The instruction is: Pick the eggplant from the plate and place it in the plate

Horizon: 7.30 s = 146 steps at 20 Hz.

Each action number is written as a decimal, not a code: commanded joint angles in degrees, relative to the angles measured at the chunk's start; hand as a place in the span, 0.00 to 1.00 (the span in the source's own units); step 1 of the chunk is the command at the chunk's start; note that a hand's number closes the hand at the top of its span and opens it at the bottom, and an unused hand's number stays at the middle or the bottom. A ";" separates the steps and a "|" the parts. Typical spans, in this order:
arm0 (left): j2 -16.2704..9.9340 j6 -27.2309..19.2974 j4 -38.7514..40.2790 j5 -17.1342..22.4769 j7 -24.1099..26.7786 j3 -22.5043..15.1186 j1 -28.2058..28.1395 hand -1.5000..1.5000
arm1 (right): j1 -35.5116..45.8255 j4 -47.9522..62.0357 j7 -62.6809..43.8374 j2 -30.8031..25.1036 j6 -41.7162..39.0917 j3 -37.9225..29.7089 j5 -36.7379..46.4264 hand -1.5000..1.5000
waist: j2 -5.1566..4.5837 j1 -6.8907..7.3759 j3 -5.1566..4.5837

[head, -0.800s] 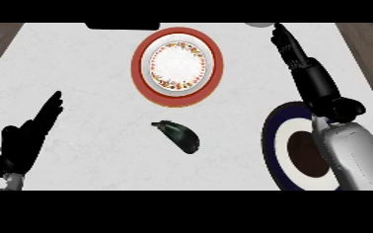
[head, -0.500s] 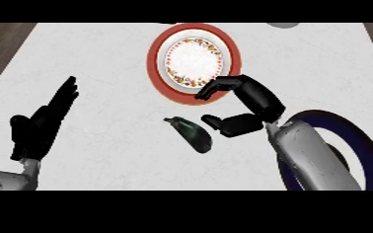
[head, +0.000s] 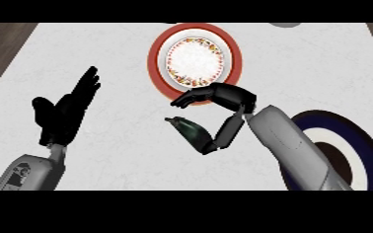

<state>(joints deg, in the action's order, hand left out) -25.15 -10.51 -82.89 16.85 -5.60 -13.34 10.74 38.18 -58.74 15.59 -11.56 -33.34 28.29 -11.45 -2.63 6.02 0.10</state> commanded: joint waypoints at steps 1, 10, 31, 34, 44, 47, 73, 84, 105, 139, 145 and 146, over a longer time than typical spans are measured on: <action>1.22 -1.23 1.21 -0.34 -0.50 0.39 1.09 0.50 | 6.11 9.98 8.08 -0.62 -9.51 2.50 3.83 0.00 | 0.62 -0.63 0.06; 2.06 -1.31 3.69 -0.84 -1.87 1.21 2.78 0.50 | 18.02 22.67 20.86 2.02 -10.60 9.11 16.12 0.00 | 1.27 -1.77 0.00; 2.46 -0.05 2.72 -1.86 -1.47 3.64 0.85 0.50 | 28.61 37.42 32.12 9.26 -2.00 27.56 34.94 0.00 | 1.93 -3.17 -0.08; 4.49 -0.44 6.87 -3.62 0.28 2.74 2.27 0.50 | 29.52 38.24 31.04 11.44 -1.52 28.86 35.69 0.00 | 1.72 -3.14 -0.12; 3.65 1.70 8.77 -3.75 -1.36 5.37 4.92 0.50 | 26.42 34.86 27.09 11.56 1.77 31.65 36.12 0.00 | 1.74 -2.90 -0.11; 3.21 2.47 3.70 -3.04 -2.25 5.40 1.71 0.50 | 23.74 33.96 26.24 11.57 3.90 33.63 37.28 0.00 | 1.98 -2.79 -0.09; 5.17 2.75 5.94 -5.29 -2.02 6.21 2.37 0.50 | 23.41 35.55 -1.30 11.53 17.99 20.46 24.60 1.00 | 2.97 -3.07 -0.09; 6.68 3.64 6.95 -5.37 -2.31 4.50 2.61 0.50 | 38.66 34.50 -33.74 11.56 54.02 13.64 26.28 1.00 | 4.56 -0.72 -0.50; 7.78 2.31 5.99 -7.12 -3.77 4.33 5.80 0.50 | 41.16 35.06 -87.63 11.55 83.39 27.30 38.90 1.00 | 1.97 -0.22 -0.26; 7.54 2.08 3.78 -8.38 -2.98 7.90 0.53 0.50 | 25.59 9.84 -50.49 11.55 97.93 7.06 18.27 0.00 | 2.33 -4.63 0.02; 8.44 2.28 0.08 -9.28 -3.67 7.48 -1.91 0.50 | 19.16 6.51 -34.76 11.56 94.75 3.86 12.05 0.00 | 2.28 -4.43 -0.06; 6.54 3.94 -0.96 -7.98 -3.11 9.57 -4.23 0.50 | 17.41 5.55 -34.87 11.56 93.07 3.00 13.51 0.00 | 2.51 -5.04 -0.07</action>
<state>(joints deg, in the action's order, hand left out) -17.60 -7.56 -81.16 8.54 -8.82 -5.09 9.96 59.43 -50.53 -25.24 -0.03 62.88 33.79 3.52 -0.41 1.73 0.06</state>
